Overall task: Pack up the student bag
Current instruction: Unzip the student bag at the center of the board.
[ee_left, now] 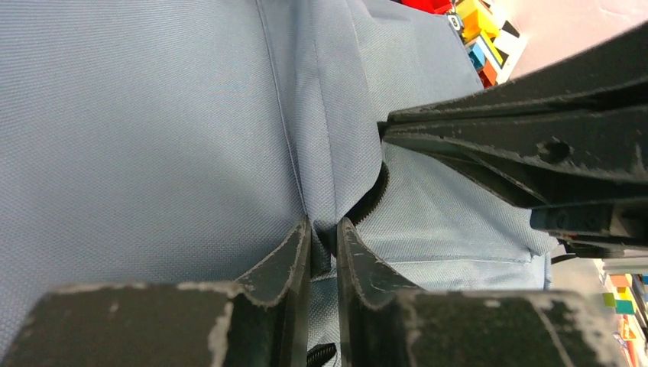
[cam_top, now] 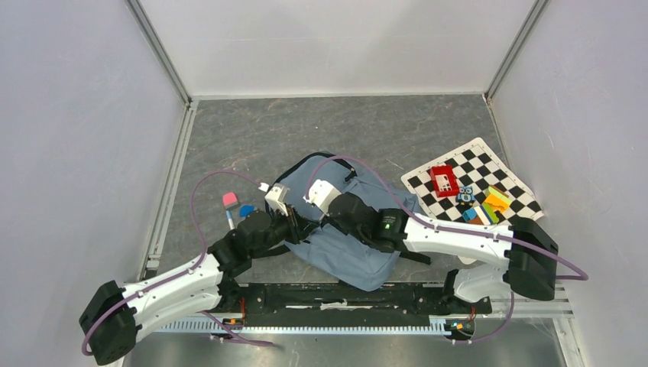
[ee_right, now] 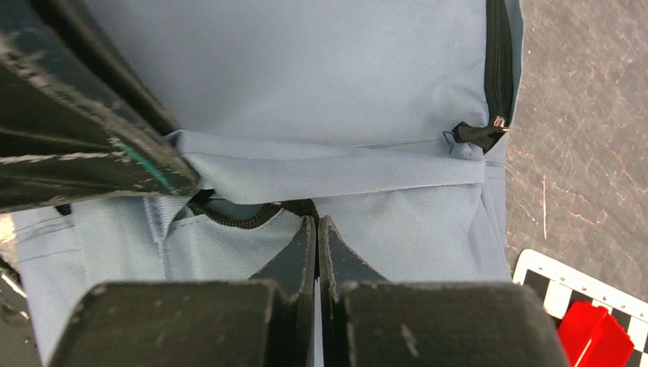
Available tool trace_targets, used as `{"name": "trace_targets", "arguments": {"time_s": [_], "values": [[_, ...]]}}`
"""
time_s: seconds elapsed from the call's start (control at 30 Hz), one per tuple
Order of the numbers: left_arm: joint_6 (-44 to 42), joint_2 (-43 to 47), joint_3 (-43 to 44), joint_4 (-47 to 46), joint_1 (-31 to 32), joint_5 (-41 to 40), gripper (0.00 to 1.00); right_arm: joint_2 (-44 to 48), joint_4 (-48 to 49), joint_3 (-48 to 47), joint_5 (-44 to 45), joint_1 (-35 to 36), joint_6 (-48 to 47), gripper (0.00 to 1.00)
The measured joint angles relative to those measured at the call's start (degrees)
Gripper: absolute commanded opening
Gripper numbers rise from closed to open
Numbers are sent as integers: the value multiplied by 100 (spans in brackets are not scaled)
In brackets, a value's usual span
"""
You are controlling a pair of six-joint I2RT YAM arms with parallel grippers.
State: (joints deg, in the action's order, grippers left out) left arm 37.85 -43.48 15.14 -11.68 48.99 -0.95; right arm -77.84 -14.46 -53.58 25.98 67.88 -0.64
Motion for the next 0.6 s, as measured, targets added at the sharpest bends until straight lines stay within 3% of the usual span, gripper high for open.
{"name": "trace_targets", "arguments": {"time_s": [0.27, 0.6], "values": [[2, -175, 72, 273, 28, -46, 2, -293, -160, -275, -105, -879, -28, 0], [2, -214, 122, 400, 28, -52, 2, -540, -426, -573, -282, -1165, -33, 0]]}}
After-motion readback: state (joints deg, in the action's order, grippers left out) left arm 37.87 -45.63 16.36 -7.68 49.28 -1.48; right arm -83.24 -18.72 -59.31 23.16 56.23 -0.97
